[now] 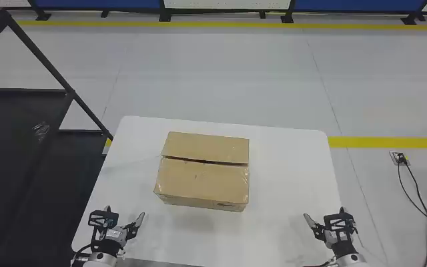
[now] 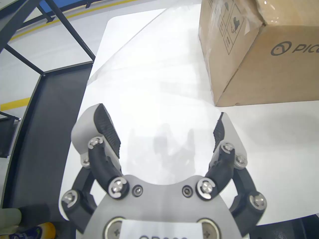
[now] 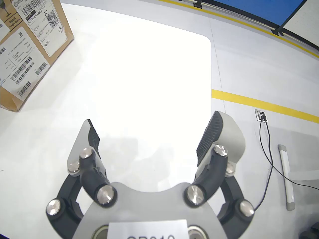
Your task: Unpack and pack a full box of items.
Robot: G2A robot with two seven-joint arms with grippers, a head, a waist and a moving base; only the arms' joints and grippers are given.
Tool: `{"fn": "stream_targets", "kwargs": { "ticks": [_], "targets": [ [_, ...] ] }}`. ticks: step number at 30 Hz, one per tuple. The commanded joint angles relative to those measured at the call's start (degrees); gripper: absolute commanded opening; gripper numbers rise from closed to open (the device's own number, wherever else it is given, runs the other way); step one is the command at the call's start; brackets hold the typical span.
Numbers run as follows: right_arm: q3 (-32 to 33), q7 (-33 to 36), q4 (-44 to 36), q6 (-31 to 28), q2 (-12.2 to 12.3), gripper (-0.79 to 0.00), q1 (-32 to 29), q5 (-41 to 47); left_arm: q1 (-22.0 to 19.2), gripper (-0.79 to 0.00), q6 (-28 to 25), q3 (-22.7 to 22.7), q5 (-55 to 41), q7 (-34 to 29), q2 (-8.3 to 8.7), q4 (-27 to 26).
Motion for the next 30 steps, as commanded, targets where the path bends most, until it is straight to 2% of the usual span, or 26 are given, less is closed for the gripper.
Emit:
{"fn": "stream_targets", "kwargs": {
  "ticks": [1, 20, 30],
  "targets": [
    [0.0, 0.0, 0.0, 0.0, 0.0, 0.0, 0.0, 0.0, 0.0, -0.001, 0.0, 0.0, 0.0, 0.0, 0.0, 0.0],
    [-0.2, -0.3, -0.4, -0.2, -0.1, 0.0, 0.2, 0.6, -0.1, 0.0, -0.1, 0.0, -0.1, 0.3, -0.02, 0.0],
    [-4.2, -0.7, -7.4, -0.7, -0.7, 0.0, 1.8, 0.2, -4.9, 0.0, 0.1, -0.8, -7.1, 5.4, -0.69, 2.5]
  ]
}}
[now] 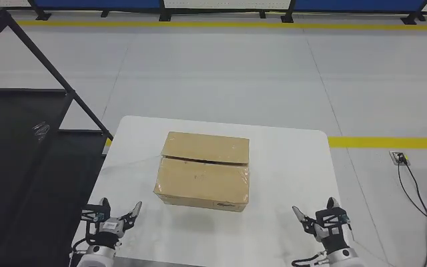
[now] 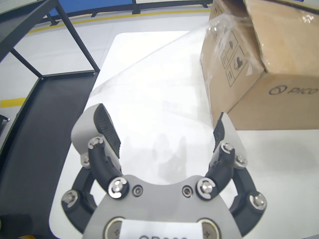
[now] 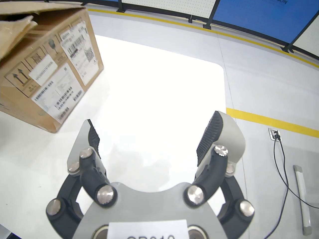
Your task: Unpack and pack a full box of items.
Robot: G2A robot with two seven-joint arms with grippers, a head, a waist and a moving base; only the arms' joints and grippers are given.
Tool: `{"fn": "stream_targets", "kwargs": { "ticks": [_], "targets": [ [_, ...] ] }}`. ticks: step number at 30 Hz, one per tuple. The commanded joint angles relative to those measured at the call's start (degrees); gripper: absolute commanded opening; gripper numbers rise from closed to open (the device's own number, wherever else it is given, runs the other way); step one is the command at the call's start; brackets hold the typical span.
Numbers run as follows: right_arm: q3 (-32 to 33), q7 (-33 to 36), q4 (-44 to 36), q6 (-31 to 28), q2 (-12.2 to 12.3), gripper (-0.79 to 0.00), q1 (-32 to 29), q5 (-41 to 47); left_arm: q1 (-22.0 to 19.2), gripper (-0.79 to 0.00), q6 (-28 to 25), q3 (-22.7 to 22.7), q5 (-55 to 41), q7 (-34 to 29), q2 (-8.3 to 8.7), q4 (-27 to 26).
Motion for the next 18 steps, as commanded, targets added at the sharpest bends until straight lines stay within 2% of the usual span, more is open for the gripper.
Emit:
{"fn": "stream_targets", "kwargs": {
  "ticks": [1, 5, 18],
  "targets": [
    [-1.0, 0.6, -1.6, -0.4, -0.1, 0.0, 0.6, -0.1, -1.5, 0.0, 0.7, -0.2, -3.0, -0.3, -0.22, 0.6],
    [-3.9, 2.5, -5.3, -0.4, -0.4, 0.0, 2.3, -1.9, -4.3, 0.0, 1.5, -1.0, -6.0, -3.7, -0.36, 1.0],
    [-4.3, 2.9, -5.6, -0.9, -0.4, 0.0, 2.5, -2.5, -4.3, 0.0, 1.5, -1.0, -6.0, -3.7, -0.36, 1.0]
  ]
}}
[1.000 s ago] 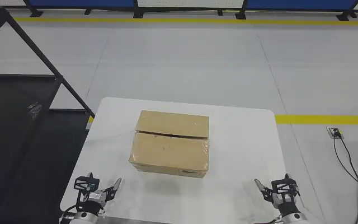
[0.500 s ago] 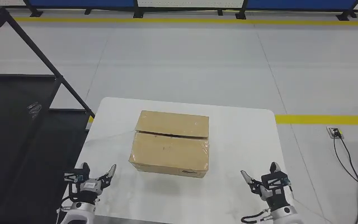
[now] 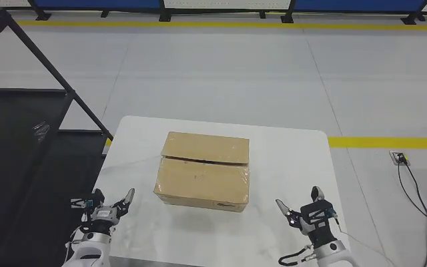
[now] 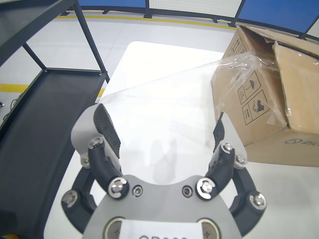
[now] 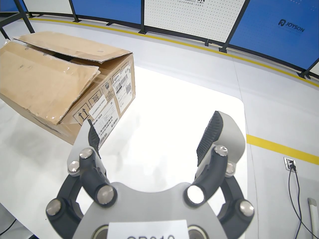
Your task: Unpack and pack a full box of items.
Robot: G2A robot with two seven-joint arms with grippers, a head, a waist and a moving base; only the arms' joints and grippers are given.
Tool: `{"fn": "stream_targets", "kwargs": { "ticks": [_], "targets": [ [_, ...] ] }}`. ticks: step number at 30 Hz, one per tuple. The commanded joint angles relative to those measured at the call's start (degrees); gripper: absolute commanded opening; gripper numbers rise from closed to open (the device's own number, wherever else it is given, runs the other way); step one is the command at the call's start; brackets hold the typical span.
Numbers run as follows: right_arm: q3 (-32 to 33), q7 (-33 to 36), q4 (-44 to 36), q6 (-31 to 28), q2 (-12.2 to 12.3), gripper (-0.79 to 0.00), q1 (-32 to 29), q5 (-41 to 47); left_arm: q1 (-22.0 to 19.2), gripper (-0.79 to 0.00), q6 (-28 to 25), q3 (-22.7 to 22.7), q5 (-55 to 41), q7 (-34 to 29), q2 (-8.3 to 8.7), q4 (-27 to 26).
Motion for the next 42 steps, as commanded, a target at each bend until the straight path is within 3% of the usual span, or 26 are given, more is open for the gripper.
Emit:
{"fn": "stream_targets", "kwargs": {
  "ticks": [1, 7, 16, 27, 42],
  "targets": [
    [-0.6, 0.3, 0.4, -1.1, 0.0, 0.0, 0.2, -1.0, -0.2, 0.0, 0.0, 0.0, -0.7, -0.2, -0.06, 0.2],
    [-6.8, -0.4, 3.5, -0.7, -1.0, 0.0, 6.5, 1.5, -5.9, 0.0, -0.8, 2.8, 0.3, -0.1, -0.41, 4.3],
    [-9.5, 1.3, 6.4, -4.2, -2.4, 0.0, 13.6, 19.5, -11.8, 0.0, -5.5, 6.4, 1.1, 4.2, -0.91, 10.4],
    [-9.3, 2.4, 7.0, -4.1, -2.5, 0.0, 14.6, 21.1, -14.7, 0.0, -6.9, 9.2, 3.3, 5.4, -1.39, 13.7],
    [-10.7, 13.4, 18.1, -9.9, -3.6, 0.0, 24.9, 40.1, -14.5, 0.0, -7.2, 10.4, 5.6, 6.0, -1.7, 13.5]
  ]
}}
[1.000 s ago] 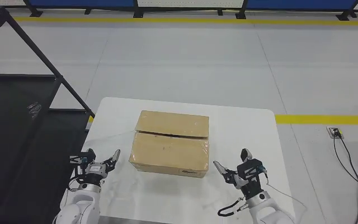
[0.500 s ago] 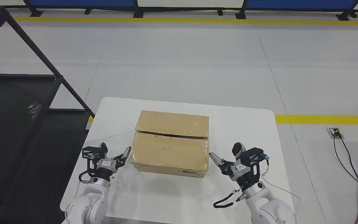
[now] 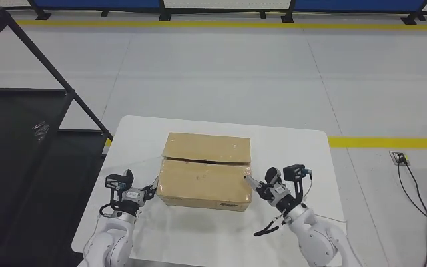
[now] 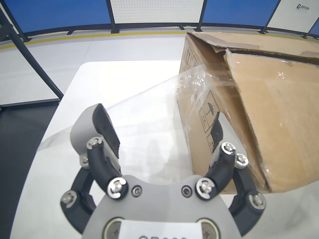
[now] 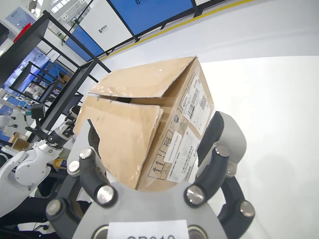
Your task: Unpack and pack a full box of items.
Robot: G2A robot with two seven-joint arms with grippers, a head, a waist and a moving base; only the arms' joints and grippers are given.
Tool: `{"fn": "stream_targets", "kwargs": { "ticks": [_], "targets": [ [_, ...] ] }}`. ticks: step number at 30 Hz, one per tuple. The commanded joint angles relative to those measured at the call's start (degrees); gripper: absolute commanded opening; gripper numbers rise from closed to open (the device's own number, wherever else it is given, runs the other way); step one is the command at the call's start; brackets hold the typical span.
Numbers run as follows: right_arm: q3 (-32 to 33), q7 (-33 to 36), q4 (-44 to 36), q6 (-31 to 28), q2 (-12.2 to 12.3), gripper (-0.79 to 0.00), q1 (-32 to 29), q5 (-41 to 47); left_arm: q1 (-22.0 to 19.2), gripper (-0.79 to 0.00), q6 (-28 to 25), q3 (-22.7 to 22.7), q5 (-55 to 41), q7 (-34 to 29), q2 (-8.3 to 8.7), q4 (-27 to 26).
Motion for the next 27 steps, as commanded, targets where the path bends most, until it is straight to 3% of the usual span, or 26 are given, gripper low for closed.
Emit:
{"fn": "stream_targets", "kwargs": {
  "ticks": [1, 27],
  "targets": [
    [-0.2, 1.3, 1.3, -0.6, -0.1, 0.0, 1.5, 1.8, 0.4, 0.0, 0.0, -0.1, 0.0, 0.3, -0.03, -0.1],
    [0.5, 14.2, 10.5, -14.2, -0.2, 0.0, 9.0, 26.2, 1.6, 0.0, 2.3, -1.7, -3.0, 1.9, -0.32, -0.9]
  ]
}}
